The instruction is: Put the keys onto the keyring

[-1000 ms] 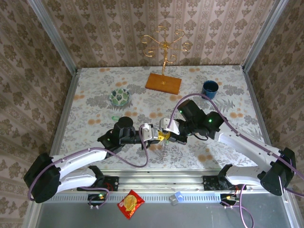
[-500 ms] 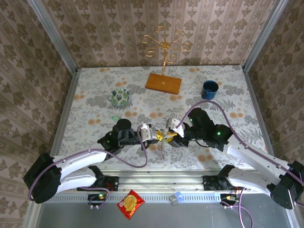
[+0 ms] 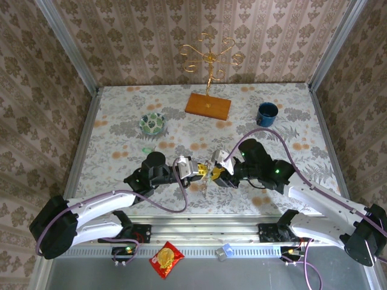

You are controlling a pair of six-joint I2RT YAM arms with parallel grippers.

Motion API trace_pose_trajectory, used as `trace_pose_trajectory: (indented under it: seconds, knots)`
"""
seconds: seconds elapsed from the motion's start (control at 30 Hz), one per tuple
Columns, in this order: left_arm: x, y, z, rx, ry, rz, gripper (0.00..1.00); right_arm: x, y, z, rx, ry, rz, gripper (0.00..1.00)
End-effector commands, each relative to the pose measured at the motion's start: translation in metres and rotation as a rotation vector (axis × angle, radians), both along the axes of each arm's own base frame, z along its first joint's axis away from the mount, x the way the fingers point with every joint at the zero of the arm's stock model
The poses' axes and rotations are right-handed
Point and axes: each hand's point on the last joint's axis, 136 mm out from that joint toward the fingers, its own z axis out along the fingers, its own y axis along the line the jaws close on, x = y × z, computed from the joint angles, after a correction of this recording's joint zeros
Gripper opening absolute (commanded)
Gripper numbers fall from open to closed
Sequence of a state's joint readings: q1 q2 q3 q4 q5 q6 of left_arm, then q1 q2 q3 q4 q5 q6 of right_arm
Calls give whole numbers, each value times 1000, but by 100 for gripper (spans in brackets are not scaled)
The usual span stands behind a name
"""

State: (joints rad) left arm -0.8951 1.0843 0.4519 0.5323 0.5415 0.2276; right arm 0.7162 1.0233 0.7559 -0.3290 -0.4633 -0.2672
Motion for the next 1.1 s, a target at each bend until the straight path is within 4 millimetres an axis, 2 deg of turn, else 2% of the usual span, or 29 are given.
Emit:
trace_pose_trajectory:
  seconds: [0.0,0.23,0.47,0.63,0.7,0.8,1.07]
  knots:
    - [0,1,17,-69,-20,4,0,8,3,6,16,-25,-20,18]
    - [0,1,21,-90,-28,1,0,8,1,-5,-30,-15,-11,0]
    - [0,-1,27,-121,-42,-6,0,5,19,-10,-37,22,54,0]
    - [1,0,21,-108,-38,0,0,6,9,-5,-35,-21,15,0]
    - [0,1,20,-106,-36,-1,0,7,2,-1,-25,-49,-14,15]
    - [-1,2,18,-103,-35,-2,0,6,-6,5,-6,-102,-29,27]
    - [-3,2,17,-108,-29,-16,0,9,-7,41,103,-233,-54,30]
